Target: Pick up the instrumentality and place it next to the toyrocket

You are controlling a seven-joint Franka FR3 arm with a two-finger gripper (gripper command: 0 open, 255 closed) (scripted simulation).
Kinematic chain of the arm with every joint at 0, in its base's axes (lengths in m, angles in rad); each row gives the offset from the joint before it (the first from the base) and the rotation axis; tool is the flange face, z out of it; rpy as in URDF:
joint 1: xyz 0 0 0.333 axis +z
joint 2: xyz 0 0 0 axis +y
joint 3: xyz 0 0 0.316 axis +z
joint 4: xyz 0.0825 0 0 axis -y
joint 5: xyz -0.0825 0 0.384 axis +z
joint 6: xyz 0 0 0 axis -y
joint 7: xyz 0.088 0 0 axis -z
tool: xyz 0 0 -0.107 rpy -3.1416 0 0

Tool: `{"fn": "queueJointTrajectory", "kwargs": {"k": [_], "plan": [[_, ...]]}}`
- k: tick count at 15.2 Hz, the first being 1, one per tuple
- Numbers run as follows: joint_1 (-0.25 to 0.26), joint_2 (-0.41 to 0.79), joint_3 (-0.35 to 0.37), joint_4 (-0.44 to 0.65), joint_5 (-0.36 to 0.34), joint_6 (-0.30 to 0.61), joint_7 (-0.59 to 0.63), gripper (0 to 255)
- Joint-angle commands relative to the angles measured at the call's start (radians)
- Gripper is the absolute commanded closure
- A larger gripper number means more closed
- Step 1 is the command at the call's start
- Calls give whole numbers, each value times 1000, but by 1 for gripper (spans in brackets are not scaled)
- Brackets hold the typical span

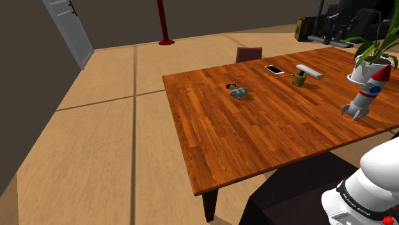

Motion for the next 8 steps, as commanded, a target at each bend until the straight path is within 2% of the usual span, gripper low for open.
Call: {"fn": "queueJointTrajectory", "kwargs": {"k": [1, 5, 8], "plan": [[-19, 0, -31, 3, -8, -5, -51, 255], [-56, 12, -94, 22, -21, -15, -152, 255], [-62, 6, -102, -9, -25, 11, -164, 255]]}}
